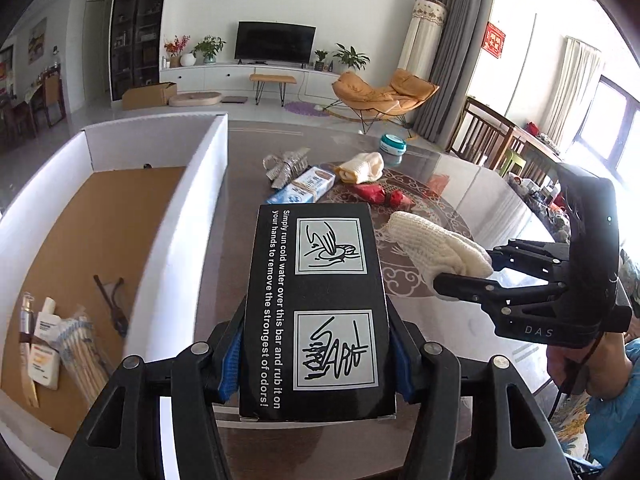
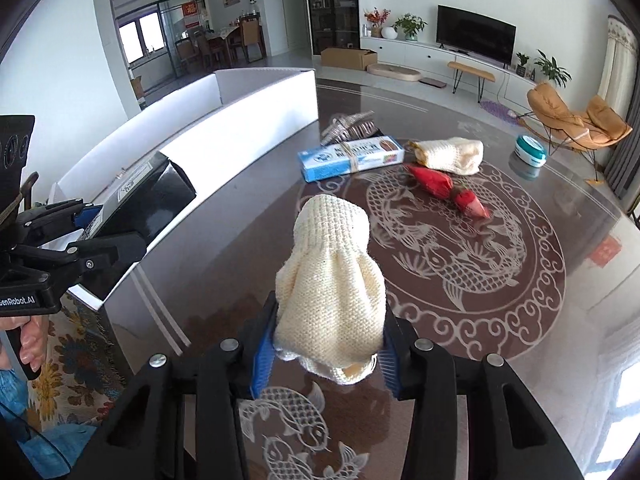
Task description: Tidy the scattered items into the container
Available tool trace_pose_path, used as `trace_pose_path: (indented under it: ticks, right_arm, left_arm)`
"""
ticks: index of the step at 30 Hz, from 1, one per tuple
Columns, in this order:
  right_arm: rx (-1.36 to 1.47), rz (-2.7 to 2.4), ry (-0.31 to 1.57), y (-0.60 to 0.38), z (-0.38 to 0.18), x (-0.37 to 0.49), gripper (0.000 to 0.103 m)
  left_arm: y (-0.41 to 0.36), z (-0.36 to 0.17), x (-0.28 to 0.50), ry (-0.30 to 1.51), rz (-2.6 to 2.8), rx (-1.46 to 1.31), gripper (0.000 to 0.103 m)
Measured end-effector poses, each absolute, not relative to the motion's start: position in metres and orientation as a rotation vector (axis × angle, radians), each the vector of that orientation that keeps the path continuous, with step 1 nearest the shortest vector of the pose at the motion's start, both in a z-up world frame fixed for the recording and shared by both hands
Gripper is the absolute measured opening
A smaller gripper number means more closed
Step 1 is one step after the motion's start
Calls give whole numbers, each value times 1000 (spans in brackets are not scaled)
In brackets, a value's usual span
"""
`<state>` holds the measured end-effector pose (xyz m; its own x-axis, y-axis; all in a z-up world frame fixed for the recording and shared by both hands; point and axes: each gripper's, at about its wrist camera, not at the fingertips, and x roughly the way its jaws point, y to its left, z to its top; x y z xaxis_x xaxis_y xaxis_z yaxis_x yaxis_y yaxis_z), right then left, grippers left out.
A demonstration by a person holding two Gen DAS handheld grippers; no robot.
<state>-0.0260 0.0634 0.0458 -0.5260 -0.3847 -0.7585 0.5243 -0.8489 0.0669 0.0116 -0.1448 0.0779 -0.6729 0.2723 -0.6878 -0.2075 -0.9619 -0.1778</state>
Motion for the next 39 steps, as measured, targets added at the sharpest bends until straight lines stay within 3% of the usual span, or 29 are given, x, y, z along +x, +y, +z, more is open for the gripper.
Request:
trace_pose_path:
  ticks: [9,14,20,23,25,26,28,30,34,39]
  right_arm:
    - [876,-2197,261,-104,114,-45,45]
    - [904,-2137,311,-180,103,-80,45]
    - [975,-2121,392,-229,69,-113,46]
    - [1023,-2104,389,-239,54,-123,53]
    - [1067,-2091,377,-242,46,-125,82]
    - [1073,-2091,362,-241,45,-125,88]
    - [1049,-2091,306,-231,49,-123,89]
    - [1008,-2109,252,-215,56,-119,89]
    - [886,-2208,176,-168,67,-102,100]
    - [882,-2330,208,-85,42,-80,102]
  left_arm:
    - [-313,102,-33,-240,2928,-1240,58]
    - [-359,72,-67,-343,2914,-1407,58]
    - [-375,41,-98,-342,2872,-1560,58]
    - [-377,26,-109,-346,2842,-1653,59]
    - [-378,17,-115,-351,2811,-1734,59]
    - [-378,16,-115,-352,2810,-1746,60]
    - [-376,19,-111,-338,2837,-1731,75]
    - [-373,25,-104,-293,2898,-1701,79]
    - [-360,40,-90,-190,2976,-1615,79]
    - [-318,76,-60,-28,3015,-1444,79]
